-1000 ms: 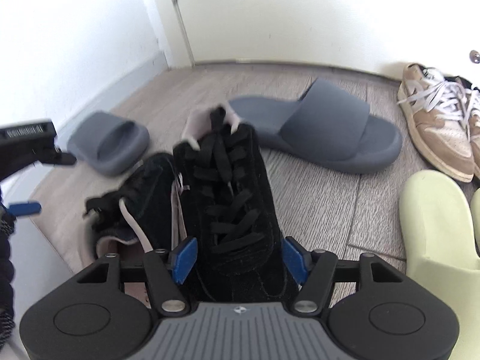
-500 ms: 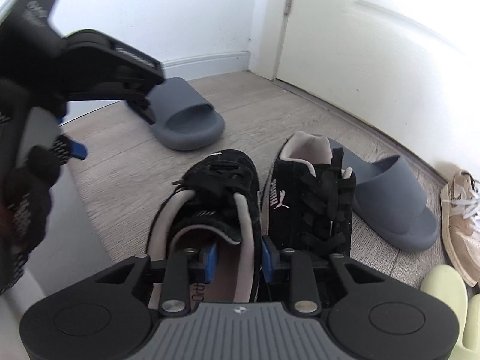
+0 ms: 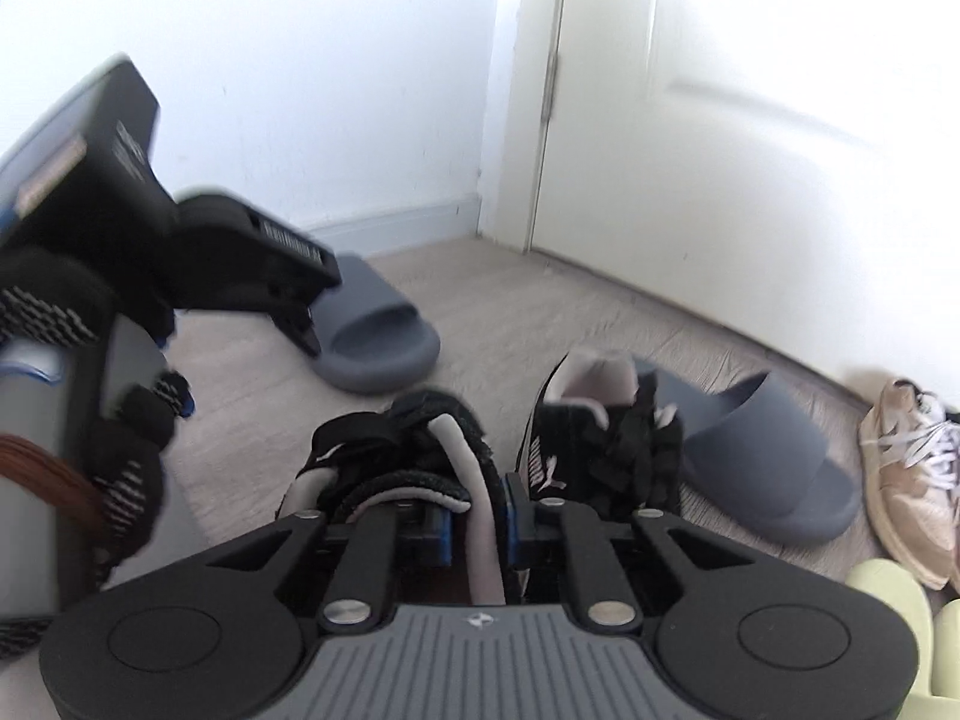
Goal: Organize scattered shoes
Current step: 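Reach the left gripper toward the dark grey slide by the wall, then grasp the black Puma sneaker's heel with the right gripper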
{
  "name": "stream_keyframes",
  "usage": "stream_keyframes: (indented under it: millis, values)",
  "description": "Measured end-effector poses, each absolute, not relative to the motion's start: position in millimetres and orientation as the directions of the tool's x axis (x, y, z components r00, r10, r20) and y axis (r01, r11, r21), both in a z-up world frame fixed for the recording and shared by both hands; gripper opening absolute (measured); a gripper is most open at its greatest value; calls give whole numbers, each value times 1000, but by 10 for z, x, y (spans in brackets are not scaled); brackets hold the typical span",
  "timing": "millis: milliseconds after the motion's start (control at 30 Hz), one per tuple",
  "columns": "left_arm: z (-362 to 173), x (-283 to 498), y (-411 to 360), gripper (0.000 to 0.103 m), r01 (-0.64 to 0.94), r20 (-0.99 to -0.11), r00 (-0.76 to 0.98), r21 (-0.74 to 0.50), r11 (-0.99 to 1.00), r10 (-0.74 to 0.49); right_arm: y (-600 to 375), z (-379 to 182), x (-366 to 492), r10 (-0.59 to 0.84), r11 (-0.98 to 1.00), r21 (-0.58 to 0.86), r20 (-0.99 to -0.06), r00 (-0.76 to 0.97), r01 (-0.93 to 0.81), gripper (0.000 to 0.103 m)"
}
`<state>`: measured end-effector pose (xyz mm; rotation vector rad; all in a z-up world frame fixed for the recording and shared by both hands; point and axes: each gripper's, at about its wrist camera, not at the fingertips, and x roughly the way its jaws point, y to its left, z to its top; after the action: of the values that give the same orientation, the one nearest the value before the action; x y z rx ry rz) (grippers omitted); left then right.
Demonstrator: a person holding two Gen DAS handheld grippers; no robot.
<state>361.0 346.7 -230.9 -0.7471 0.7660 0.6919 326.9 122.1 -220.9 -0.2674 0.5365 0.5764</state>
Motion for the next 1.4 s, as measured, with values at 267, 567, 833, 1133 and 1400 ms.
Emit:
stream_keyframes:
  millis: [267,567,833,1133,1400]
  values:
    - [-2292,3612,3433,88,-766,-797,533,-314,561,282,684,-1701,3198,398,892,-15,-450,799,-452,17]
    - [-2285,3634,3395,88,-759,-797,532,-300,578,285,119,-1570,3389,227,964,-27,-433,872,-264,17]
    - [-2297,3646,3395,88,-757,-801,532,-304,579,275,-43,-2038,3535,178,977,-8,-532,828,-215,17]
    - [-2301,3641,3387,88,-752,-802,534,-307,584,267,-141,-2245,3528,155,977,-27,-588,794,-212,17]
    - [-2319,3651,3396,88,-751,-806,536,-320,578,250,-190,-2266,3530,154,977,-30,-588,794,-212,18]
